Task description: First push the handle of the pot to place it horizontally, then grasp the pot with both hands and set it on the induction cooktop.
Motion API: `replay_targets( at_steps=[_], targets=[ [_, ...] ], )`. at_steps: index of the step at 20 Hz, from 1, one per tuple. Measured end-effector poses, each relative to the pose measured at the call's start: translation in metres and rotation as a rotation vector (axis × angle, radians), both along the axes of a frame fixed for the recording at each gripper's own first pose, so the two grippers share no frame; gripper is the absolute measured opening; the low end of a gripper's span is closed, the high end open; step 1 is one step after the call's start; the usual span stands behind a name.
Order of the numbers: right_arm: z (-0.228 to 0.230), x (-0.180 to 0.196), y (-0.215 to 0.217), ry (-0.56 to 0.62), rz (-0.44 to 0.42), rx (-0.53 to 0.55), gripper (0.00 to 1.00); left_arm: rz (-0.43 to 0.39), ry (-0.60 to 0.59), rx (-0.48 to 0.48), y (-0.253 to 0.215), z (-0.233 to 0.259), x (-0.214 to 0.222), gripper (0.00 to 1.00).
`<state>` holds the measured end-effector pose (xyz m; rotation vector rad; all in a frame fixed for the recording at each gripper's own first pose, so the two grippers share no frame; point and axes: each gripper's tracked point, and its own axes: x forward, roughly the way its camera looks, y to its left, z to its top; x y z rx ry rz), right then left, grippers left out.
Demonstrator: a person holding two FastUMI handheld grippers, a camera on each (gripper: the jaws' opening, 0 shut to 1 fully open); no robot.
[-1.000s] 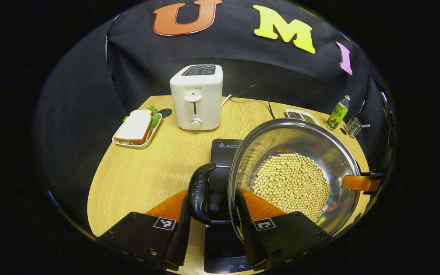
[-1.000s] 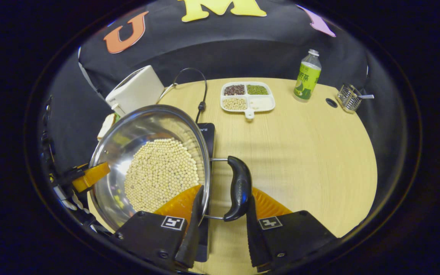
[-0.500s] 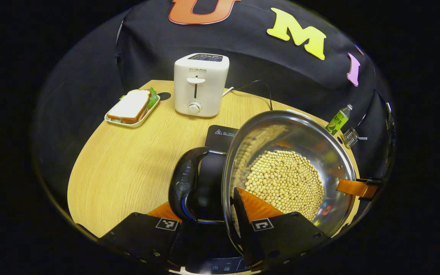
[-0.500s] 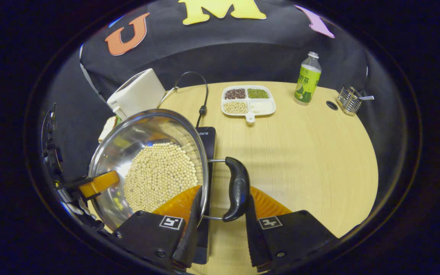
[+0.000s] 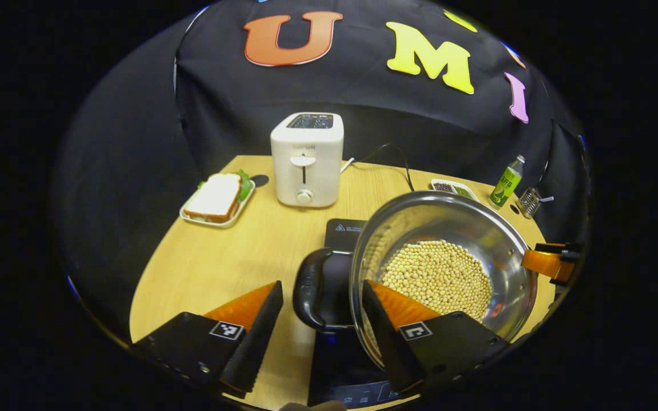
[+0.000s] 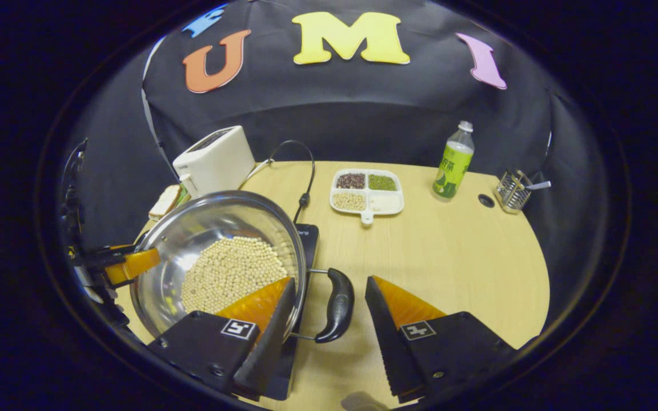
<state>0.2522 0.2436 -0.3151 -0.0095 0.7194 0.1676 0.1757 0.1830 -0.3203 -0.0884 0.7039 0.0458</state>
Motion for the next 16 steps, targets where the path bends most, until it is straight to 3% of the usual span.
replay_targets(
  at_steps=[1,2,3,8,16],
  targets=[
    [0.008,0.001,-0.003,-0.027,-0.006,-0.002,0.81,0.017,-0.031,0.024,0.005,0.011,-0.002,0.77],
    [0.013,-0.002,-0.006,-0.042,-0.002,-0.007,0.78,0.03,-0.055,0.034,0.007,0.02,-0.004,0.95],
    [0.021,-0.004,-0.008,-0.059,0.005,-0.006,0.78,0.04,-0.078,0.046,0.009,0.03,-0.008,0.96],
    [0.073,-0.021,-0.025,-0.173,0.024,-0.004,0.8,0.047,-0.202,0.112,-0.003,0.086,-0.03,0.95],
    [0.177,-0.069,-0.08,-0.386,0.059,-0.006,0.81,0.051,-0.377,0.098,-0.065,0.189,-0.068,0.95]
  ],
)
